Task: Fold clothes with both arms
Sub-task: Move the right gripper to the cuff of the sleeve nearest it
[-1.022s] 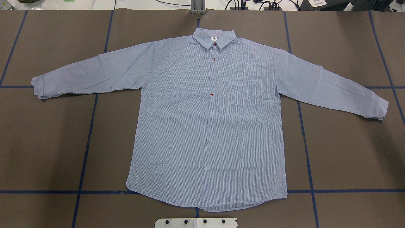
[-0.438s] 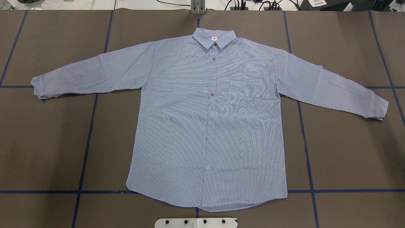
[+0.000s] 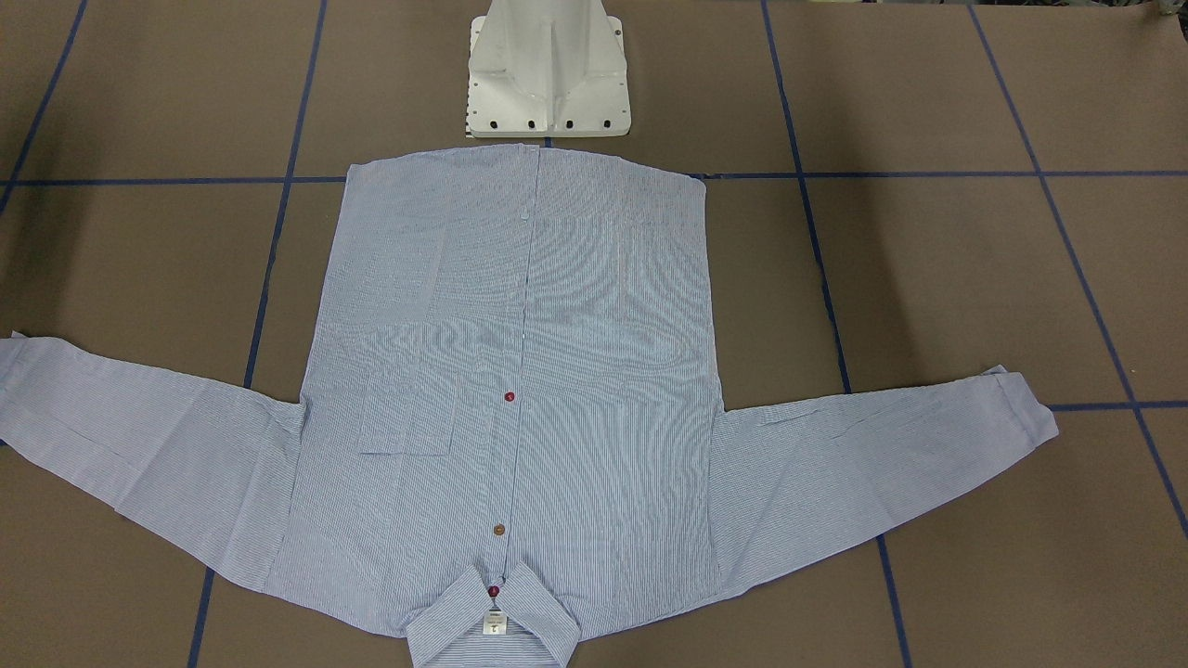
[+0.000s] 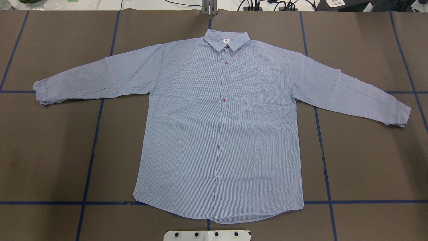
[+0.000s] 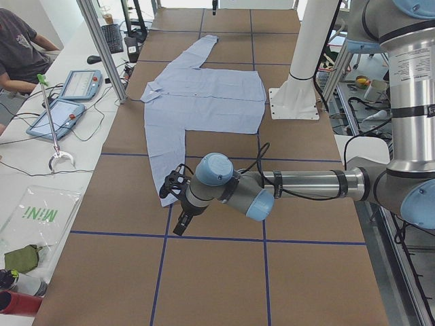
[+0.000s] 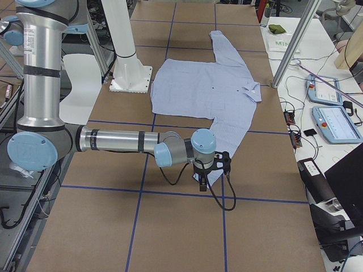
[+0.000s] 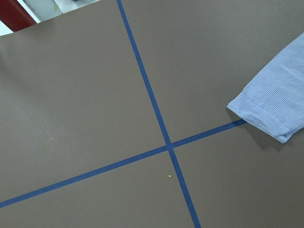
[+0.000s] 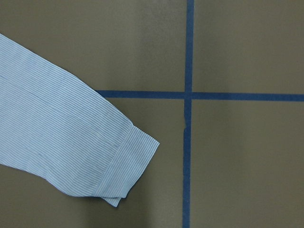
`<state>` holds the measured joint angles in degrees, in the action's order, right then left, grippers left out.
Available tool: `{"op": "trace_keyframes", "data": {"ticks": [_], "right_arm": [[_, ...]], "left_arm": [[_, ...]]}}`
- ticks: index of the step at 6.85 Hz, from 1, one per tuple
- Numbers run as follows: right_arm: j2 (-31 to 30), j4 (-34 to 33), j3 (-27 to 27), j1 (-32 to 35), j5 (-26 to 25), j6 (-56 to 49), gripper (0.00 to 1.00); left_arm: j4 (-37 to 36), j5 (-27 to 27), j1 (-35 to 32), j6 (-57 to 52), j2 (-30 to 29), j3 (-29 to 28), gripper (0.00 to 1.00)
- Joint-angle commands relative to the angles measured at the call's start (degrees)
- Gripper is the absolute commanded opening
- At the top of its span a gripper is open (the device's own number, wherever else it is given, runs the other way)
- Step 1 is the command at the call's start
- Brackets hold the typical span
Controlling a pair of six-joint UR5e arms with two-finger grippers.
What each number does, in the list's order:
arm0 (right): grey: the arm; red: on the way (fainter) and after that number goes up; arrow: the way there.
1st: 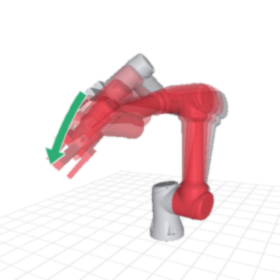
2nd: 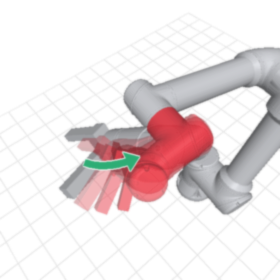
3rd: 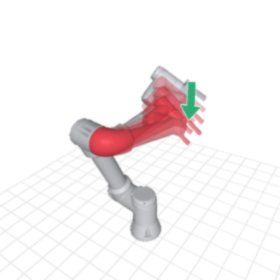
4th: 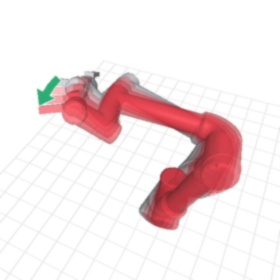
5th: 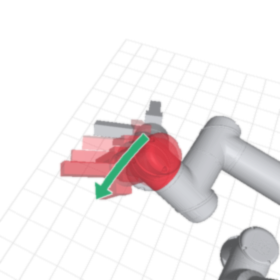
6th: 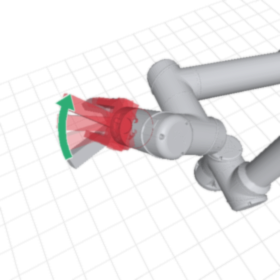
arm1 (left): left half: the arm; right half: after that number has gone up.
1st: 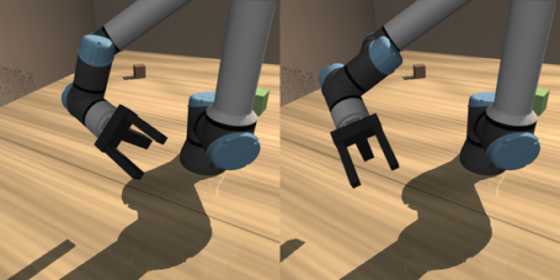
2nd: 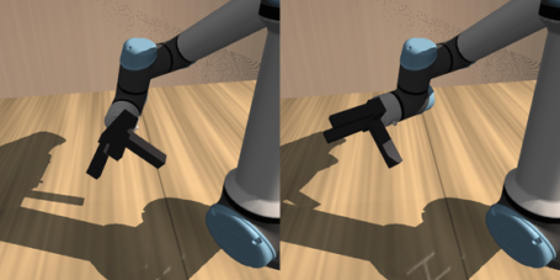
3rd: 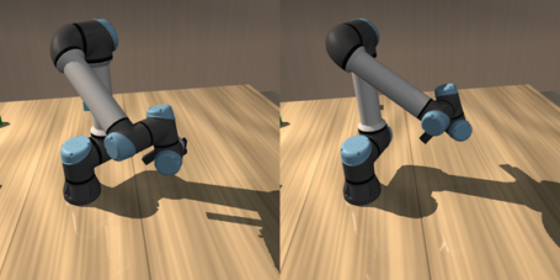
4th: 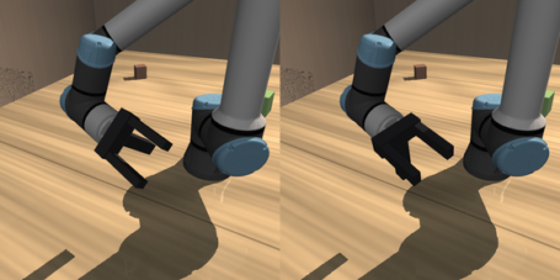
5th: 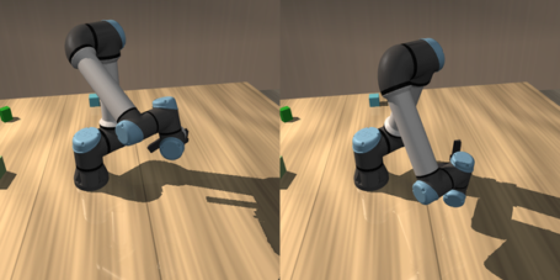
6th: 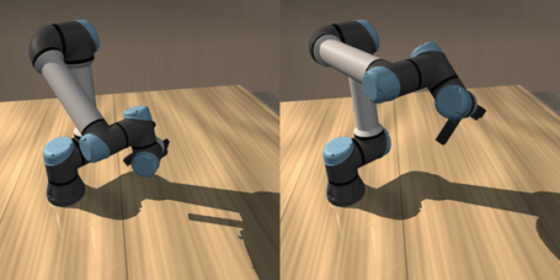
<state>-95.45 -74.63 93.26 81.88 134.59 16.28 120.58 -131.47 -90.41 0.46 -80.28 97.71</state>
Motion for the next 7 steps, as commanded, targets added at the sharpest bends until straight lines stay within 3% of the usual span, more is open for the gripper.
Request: {"op": "trace_keyframes", "data": {"ticks": [1, 3, 4, 5, 7], "right_arm": [[-0.18, 4.28, -0.44, -5.74, -0.63, 20.62, 0.98], [-0.26, 11.66, -2.90, -10.74, -2.30, 35.06, 0.90], [-0.26, 14.92, -3.95, -13.99, -6.23, 40.97, 0.88], [-0.18, 18.17, -5.61, -17.16, -8.62, 43.20, 0.85], [-0.18, 23.27, -9.91, -17.28, -8.64, 43.31, 0.83]], "left_arm": [[0.09, -2.89, -0.03, 4.17, -0.40, 0.03, 1.00], [0.79, -3.26, -0.03, 4.29, -0.49, -0.32, 1.00], [1.15, -3.18, -0.03, 4.37, -0.49, -0.32, 1.00], [1.06, -3.09, -0.03, 4.37, -0.58, -0.50, 1.00], [1.06, -3.00, -0.03, 4.37, -0.76, -0.59, 1.00]]}}
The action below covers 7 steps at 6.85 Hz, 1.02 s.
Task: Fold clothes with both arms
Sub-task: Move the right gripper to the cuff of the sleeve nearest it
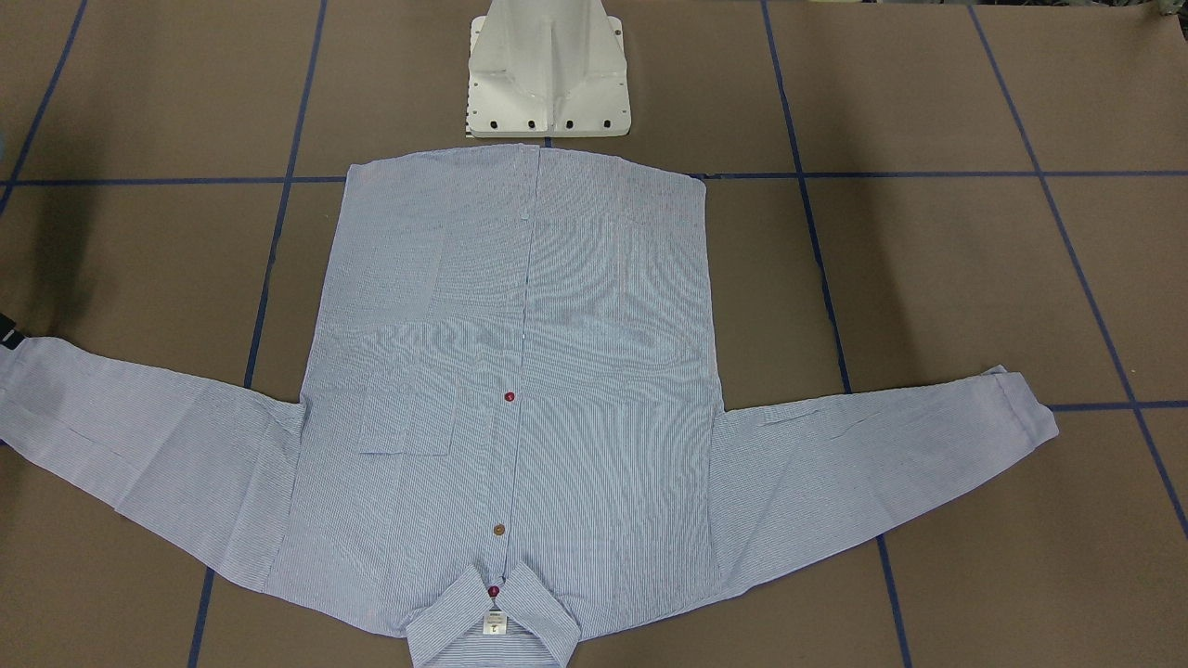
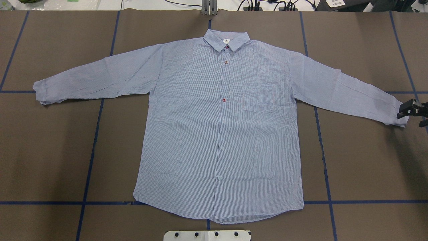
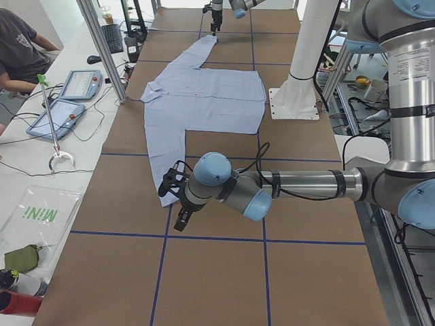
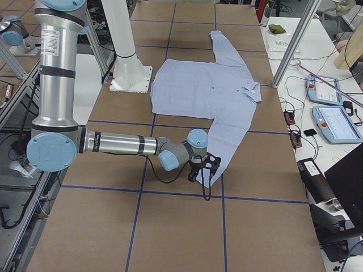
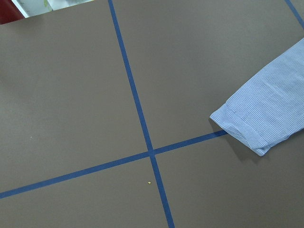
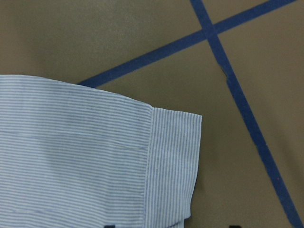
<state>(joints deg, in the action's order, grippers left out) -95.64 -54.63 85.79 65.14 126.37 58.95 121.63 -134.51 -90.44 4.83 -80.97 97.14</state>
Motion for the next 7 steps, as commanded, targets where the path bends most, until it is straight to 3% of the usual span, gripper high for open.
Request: {"op": "trace_keyframes", "data": {"ticks": [1, 2, 3, 4, 5, 6, 7], "right_arm": [[0.45, 5.48, -3.69, -0.80, -0.42, 0.73, 0.79], [0.80, 5.68, -3.26, -0.80, -0.33, 1.34, 0.68], [0.89, 5.85, -3.69, -0.80, -0.33, 1.87, 0.65], [0.89, 5.94, -3.18, -0.80, -0.25, 2.13, 0.51], [0.89, 5.94, -3.26, -0.80, -0.25, 3.44, 0.17], [0.89, 5.94, -3.09, -0.80, -0.07, 3.54, 0.00], [0.89, 6.03, -3.00, -0.80, 0.10, 3.54, 0.00]], "left_arm": [[0.01, -0.05, 0.00, 0.10, -0.07, 0.07, 1.00], [0.01, 0.03, 0.00, 0.01, -0.07, -0.02, 1.00], [0.10, 0.04, 0.00, 0.01, -0.15, -0.02, 1.00], [0.10, 0.04, 0.00, 0.01, -0.15, 0.16, 1.00], [0.10, 0.04, 0.00, 0.01, -0.15, 0.33, 1.00], [0.10, 0.12, 0.00, 0.01, -0.15, 0.42, 1.00], [0.27, 0.12, 0.00, 0.01, -0.07, 0.51, 1.00]]}}
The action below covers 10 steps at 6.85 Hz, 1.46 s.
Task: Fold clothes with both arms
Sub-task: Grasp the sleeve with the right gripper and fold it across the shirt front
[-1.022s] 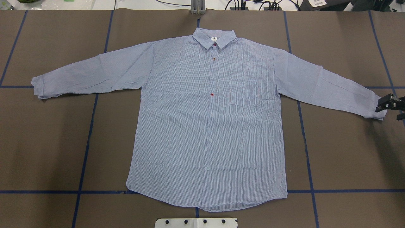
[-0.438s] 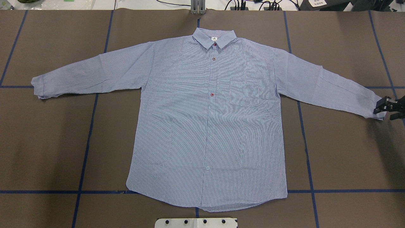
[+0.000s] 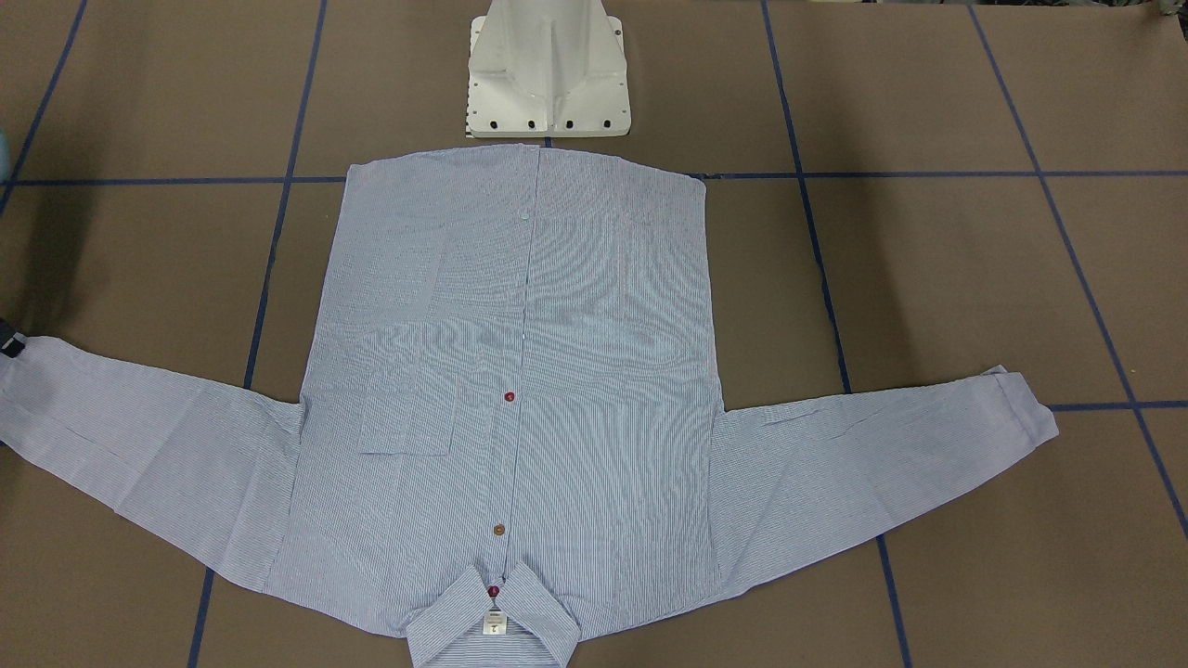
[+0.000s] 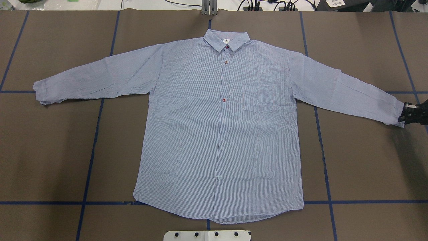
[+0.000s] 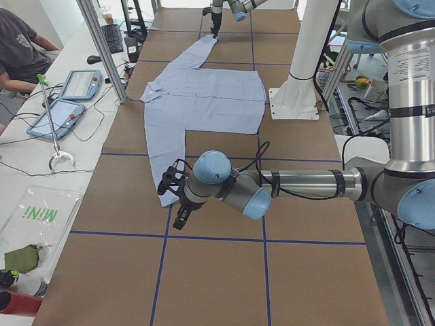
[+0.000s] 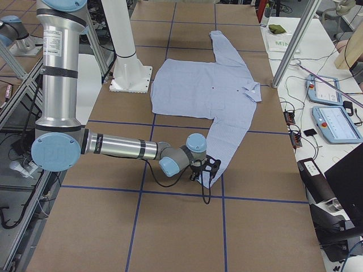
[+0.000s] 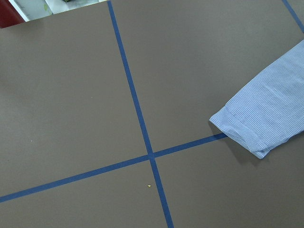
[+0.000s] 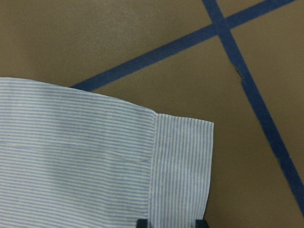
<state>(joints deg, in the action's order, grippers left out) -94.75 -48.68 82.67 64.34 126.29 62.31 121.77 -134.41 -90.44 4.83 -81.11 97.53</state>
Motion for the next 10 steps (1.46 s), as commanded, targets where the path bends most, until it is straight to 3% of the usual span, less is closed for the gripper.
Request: {"op": "trace_keyframes", "data": {"ticks": [1, 3, 4, 5, 6, 7, 8, 9, 10], "right_arm": [[-0.17, -0.01, 2.21, 0.17, 1.23, 0.44, 0.00], [-0.44, -0.97, 11.49, 0.44, 2.56, 1.15, 0.00], [2.26, -1.07, 13.72, 0.26, 2.39, 3.76, 0.00], [10.03, -4.55, 13.48, -0.35, 2.39, 9.09, 0.00], [20.64, -14.07, 13.31, -2.70, 1.69, 14.45, 0.00], [29.27, -22.00, 12.70, -8.12, -2.32, 18.86, 0.00], [38.24, -24.42, 9.56, -14.18, -10.80, 26.56, 0.00], [46.59, -24.01, 3.26, -18.33, -15.84, 34.82, 0.00], [52.94, -23.84, -1.33, -20.55, -17.55, 36.20, 0.00]], "left_arm": [[0.13, 0.03, 0.00, 0.09, -0.01, 0.12, 1.00], [0.13, -0.06, 0.00, 0.09, -0.01, 0.12, 1.00], [0.13, 0.03, 0.00, 0.09, -0.01, 0.12, 1.00], [0.13, -0.06, 0.00, 0.09, -0.01, 0.03, 1.00], [0.30, -0.06, 0.00, 0.52, -0.01, -0.41, 1.00], [0.39, 0.03, 0.00, 1.05, -0.01, -0.33, 1.00], [1.44, -0.06, 0.00, 1.23, -0.01, -0.41, 1.00], [1.54, 0.03, 0.00, 1.23, 0.07, -0.41, 1.00], [1.54, 0.03, 0.00, 1.14, 0.07, -0.41, 1.00]]}}
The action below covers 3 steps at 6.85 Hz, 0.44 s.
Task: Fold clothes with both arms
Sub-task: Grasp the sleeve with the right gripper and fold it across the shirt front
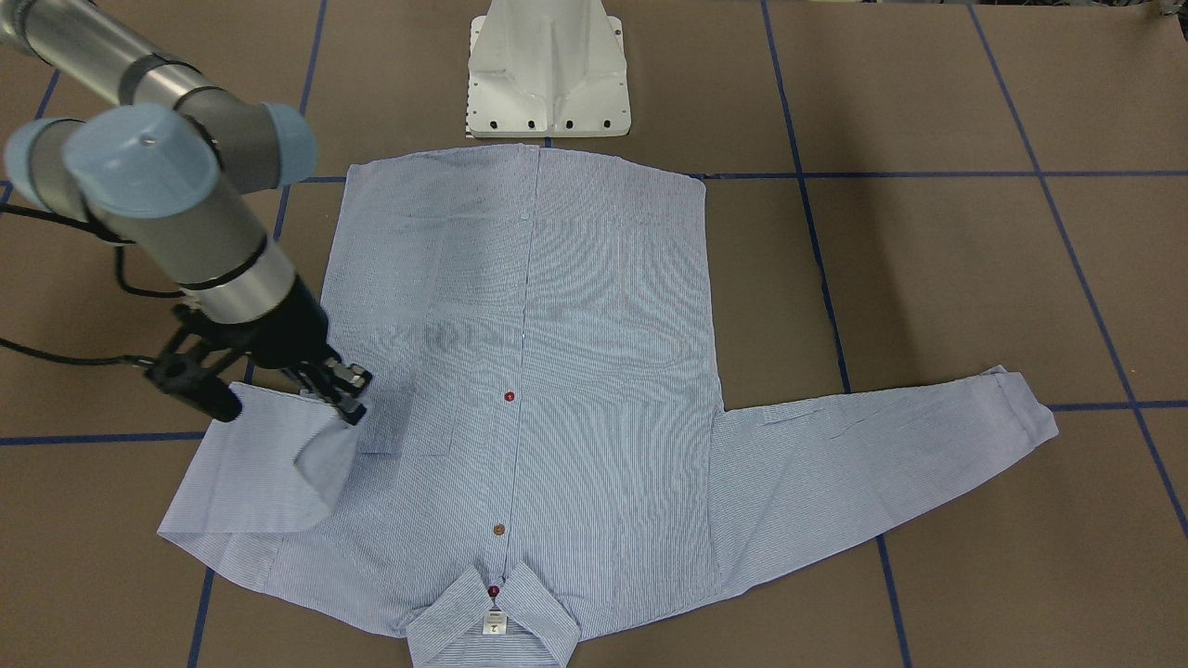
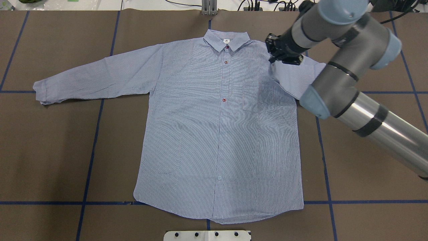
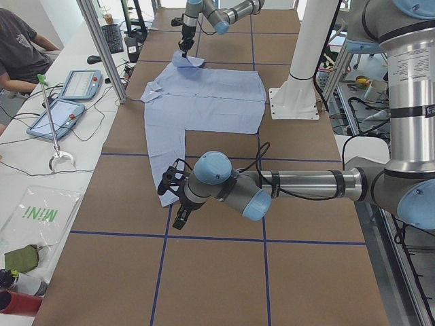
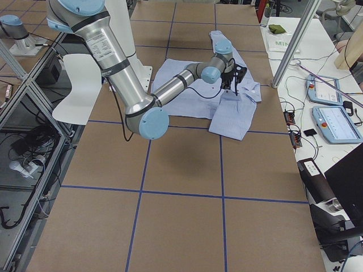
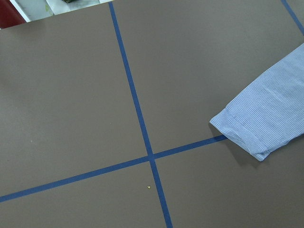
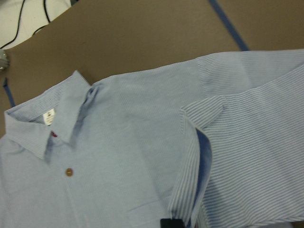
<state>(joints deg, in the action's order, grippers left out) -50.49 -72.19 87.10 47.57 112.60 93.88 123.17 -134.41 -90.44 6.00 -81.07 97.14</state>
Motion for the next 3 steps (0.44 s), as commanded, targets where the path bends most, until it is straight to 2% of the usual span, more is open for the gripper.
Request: {"op": "trace_keyframes", "data": {"ticks": [1, 2, 3], "right_arm": [[14.39, 1.85, -11.02, -6.06, -5.01, 4.81, 0.00], [20.28, 3.01, -17.60, -8.08, -7.98, 4.99, 0.00], [23.21, 3.19, -21.32, -9.15, -9.23, 5.34, 0.00]], "left_arm": [[0.14, 0.11, 0.00, -0.02, 0.04, -0.02, 1.00], [0.14, 0.11, 0.00, -0.11, 0.04, 0.07, 1.00], [0.14, 0.11, 0.00, -0.11, 0.13, 0.07, 1.00]]}}
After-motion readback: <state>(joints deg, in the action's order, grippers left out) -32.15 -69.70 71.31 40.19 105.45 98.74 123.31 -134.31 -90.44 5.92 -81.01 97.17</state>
